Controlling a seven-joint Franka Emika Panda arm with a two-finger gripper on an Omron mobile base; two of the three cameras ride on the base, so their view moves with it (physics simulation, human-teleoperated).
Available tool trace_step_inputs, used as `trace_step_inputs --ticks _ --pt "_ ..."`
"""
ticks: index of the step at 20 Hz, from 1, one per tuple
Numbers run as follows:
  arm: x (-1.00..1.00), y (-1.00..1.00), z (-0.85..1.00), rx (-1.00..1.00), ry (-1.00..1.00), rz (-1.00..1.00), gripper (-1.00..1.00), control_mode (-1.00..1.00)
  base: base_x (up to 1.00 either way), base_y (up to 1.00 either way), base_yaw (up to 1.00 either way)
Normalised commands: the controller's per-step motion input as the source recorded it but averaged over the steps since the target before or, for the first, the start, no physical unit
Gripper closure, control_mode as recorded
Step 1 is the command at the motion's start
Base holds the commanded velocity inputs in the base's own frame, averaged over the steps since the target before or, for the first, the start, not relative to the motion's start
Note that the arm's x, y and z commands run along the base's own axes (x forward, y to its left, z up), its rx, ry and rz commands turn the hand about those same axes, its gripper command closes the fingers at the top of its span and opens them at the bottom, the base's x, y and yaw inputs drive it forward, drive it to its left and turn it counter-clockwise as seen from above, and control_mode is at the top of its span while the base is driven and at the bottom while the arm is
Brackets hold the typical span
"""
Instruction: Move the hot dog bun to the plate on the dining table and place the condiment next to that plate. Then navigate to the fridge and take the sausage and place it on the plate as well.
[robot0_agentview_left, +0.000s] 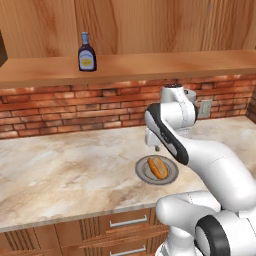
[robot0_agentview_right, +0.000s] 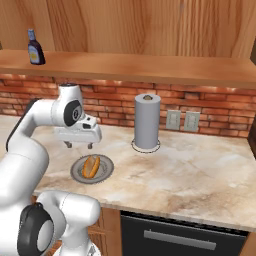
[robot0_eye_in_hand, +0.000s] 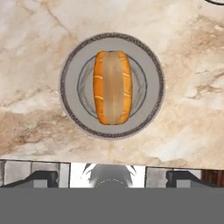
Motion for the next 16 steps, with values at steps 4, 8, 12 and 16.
trace_step_inputs --ticks 4,8,12,16 --pt "0.06 0.00 -0.45 0.00 0.08 0.00 -1.00 -1.00 0.00 0.00 0.00" --pt "0.01 0.00 -0.47 0.00 0.08 0.00 -1.00 -1.00 0.00 0.00 0.00" --pt "0.00 0.00 -0.40 0.00 0.10 0.00 -1.00 -1.00 0.00 0.00 0.00" --pt "0.01 0.00 -0.36 0.00 0.12 0.00 -1.00 -1.00 0.00 0.00 0.00"
